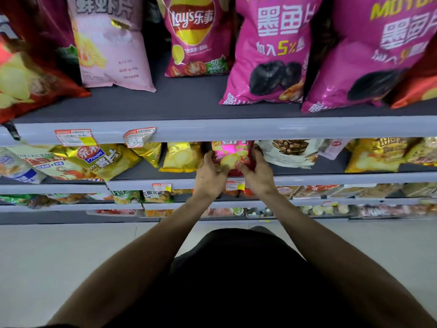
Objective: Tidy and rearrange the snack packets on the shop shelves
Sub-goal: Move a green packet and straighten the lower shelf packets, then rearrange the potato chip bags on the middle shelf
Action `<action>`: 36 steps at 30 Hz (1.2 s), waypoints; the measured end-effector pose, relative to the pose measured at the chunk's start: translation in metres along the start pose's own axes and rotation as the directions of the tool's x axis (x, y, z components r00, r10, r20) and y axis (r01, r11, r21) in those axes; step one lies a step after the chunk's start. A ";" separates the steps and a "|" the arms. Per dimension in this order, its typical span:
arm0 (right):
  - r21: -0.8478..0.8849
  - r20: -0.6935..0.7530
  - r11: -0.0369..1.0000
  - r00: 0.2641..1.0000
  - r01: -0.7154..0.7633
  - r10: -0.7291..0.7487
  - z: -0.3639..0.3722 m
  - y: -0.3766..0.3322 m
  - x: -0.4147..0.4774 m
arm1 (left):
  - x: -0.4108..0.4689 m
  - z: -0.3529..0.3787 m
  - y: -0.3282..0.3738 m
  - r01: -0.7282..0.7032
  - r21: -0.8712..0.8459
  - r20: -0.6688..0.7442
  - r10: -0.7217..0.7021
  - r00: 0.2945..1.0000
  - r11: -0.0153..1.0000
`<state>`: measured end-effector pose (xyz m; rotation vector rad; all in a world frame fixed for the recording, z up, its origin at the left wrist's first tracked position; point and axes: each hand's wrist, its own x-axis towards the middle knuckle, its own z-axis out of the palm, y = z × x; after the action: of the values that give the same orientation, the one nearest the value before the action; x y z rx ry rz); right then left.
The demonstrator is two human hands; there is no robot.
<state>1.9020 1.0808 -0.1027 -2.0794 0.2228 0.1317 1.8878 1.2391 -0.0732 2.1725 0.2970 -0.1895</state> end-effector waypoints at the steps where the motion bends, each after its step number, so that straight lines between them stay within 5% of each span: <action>1: -0.031 0.020 0.999 1.000 -0.018 0.018 0.001 0.002 0.006 | 0.002 0.002 -0.001 0.006 0.001 0.009 -0.006 1.000 1.000; 13: -0.125 0.066 0.983 0.988 -0.134 0.143 -0.003 -0.002 -0.007 | -0.006 -0.005 -0.007 0.035 0.118 0.110 -0.048 0.993 0.992; 24: -0.330 0.124 0.937 0.979 -0.112 0.161 0.002 -0.036 -0.074 | -0.047 -0.084 -0.033 -0.085 0.382 0.239 -0.009 0.971 0.920; 36: -0.514 0.439 0.789 0.894 0.335 -0.094 0.070 -0.130 -0.120 | -0.110 -0.175 -0.076 0.083 0.511 0.025 -0.111 0.993 0.855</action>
<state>1.8124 1.2167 -0.0048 -2.6083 -0.3601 0.5275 1.7658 1.4092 -0.0044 2.6752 0.3565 -0.4248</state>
